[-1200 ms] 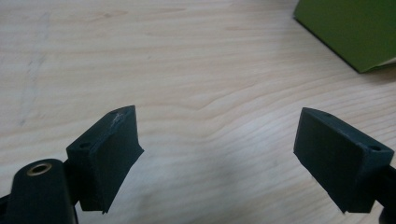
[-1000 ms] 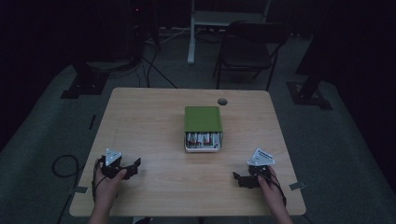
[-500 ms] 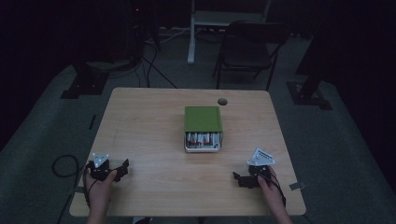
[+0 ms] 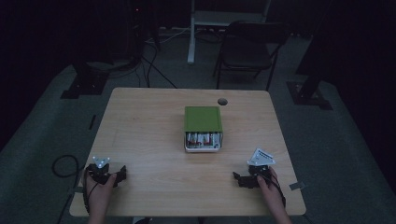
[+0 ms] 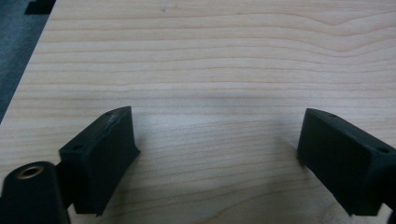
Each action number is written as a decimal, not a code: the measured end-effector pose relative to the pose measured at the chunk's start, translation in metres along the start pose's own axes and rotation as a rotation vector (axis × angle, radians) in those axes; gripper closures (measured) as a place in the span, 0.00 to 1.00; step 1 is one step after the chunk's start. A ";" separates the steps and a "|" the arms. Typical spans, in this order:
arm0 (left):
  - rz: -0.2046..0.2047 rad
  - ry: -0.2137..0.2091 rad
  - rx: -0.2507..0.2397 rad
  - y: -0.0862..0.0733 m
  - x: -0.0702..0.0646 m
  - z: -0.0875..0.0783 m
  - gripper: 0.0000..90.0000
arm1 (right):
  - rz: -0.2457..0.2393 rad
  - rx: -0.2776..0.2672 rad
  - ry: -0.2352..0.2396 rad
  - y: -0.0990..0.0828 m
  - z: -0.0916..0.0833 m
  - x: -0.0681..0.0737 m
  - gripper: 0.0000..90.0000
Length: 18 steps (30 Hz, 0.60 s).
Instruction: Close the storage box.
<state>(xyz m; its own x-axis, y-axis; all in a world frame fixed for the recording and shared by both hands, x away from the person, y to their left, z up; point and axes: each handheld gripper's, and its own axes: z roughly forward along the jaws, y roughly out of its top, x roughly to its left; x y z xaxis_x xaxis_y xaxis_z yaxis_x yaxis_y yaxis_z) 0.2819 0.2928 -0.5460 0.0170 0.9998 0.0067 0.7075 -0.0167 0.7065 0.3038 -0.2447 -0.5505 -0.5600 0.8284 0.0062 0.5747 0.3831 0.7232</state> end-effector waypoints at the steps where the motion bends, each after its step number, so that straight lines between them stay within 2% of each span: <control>1: -0.004 0.004 0.001 0.000 0.000 0.000 0.11 | 0.000 0.000 0.000 0.000 0.000 0.000 0.12; 4: -0.035 0.035 0.017 0.000 -0.002 0.001 0.06 | 0.000 0.000 0.000 0.000 0.000 0.000 0.12; 6: -0.070 0.066 0.027 0.000 -0.004 0.001 0.03 | 0.000 0.000 0.000 0.000 0.000 0.000 0.12; 9: -0.109 0.103 0.025 0.000 -0.008 0.002 0.02 | 0.011 0.001 -0.011 0.000 0.000 0.000 0.12; 18: -0.115 0.108 0.024 0.001 -0.009 0.002 0.02 | 0.012 0.000 -0.013 0.000 0.000 0.000 0.12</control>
<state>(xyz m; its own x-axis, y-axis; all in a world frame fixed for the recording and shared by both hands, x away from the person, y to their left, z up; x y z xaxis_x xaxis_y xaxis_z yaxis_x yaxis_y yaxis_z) 0.2841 0.2839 -0.5468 -0.1397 0.9902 0.0037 0.7174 0.0986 0.6896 0.3035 -0.2449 -0.5505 -0.5450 0.8384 0.0059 0.5815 0.3729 0.7231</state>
